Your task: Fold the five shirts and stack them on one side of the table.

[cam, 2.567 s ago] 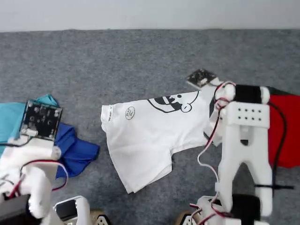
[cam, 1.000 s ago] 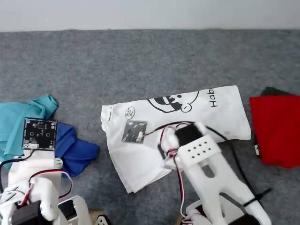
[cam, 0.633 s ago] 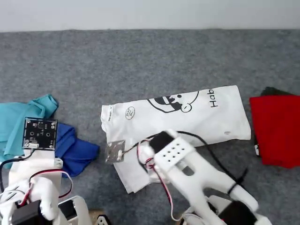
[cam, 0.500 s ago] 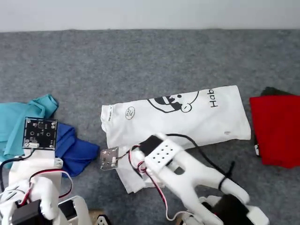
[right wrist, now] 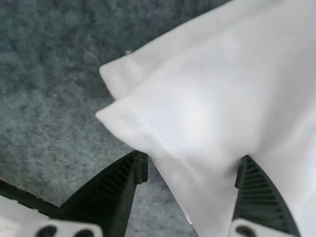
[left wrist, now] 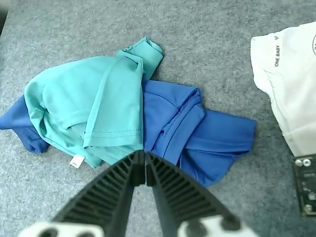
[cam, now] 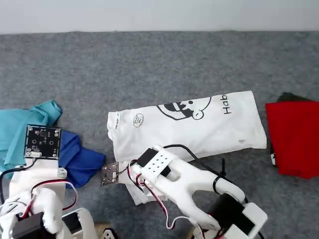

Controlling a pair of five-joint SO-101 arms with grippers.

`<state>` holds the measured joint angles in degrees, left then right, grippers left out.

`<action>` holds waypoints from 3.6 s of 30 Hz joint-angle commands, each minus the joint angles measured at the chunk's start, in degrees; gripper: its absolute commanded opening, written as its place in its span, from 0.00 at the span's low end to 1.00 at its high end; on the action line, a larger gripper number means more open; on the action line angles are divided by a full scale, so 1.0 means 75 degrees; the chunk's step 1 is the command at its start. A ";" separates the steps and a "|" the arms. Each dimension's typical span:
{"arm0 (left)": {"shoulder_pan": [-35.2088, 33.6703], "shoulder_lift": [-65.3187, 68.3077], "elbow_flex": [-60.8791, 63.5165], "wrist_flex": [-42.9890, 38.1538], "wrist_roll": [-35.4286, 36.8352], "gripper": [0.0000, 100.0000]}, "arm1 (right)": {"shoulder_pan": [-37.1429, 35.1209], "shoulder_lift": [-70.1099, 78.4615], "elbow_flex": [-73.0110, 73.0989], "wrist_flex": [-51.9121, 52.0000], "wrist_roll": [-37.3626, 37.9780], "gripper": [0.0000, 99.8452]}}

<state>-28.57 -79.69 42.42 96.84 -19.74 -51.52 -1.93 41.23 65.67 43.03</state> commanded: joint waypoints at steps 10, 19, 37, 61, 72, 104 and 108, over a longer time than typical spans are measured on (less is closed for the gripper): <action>-0.0035 -0.0059 -0.0006 -0.0188 0.0070 0.02 | 0.0041 0.1248 -0.1160 0.0100 -0.0023 0.05; -0.0035 -0.0070 -0.0006 -0.0188 0.0070 0.02 | 0.0064 0.0768 -0.1688 0.0592 -0.0035 0.01; -0.0012 -0.0070 -0.0006 -0.0188 0.0070 0.02 | 0.1600 0.1881 -0.5908 0.1705 -0.0047 0.01; -0.0012 -0.0070 -0.0006 -0.0176 0.0070 0.02 | 0.2350 0.4284 -1.1815 0.4988 -0.1231 0.02; -0.0012 -0.0070 -0.0006 -0.0176 0.0070 0.02 | 0.2151 0.3417 -0.8908 0.4777 -0.1196 0.01; 0.0000 -0.0070 -0.0006 -0.0176 0.0059 0.02 | 0.2233 0.6160 -1.0397 0.3218 -0.1407 0.01; 0.0000 -0.0070 -0.0006 -0.0176 0.0047 0.02 | 0.2526 0.6312 -1.0596 0.3522 -0.1442 0.01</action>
<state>-28.57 -79.69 42.42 96.84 -19.74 -34.29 46.24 -34.29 90.73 32.84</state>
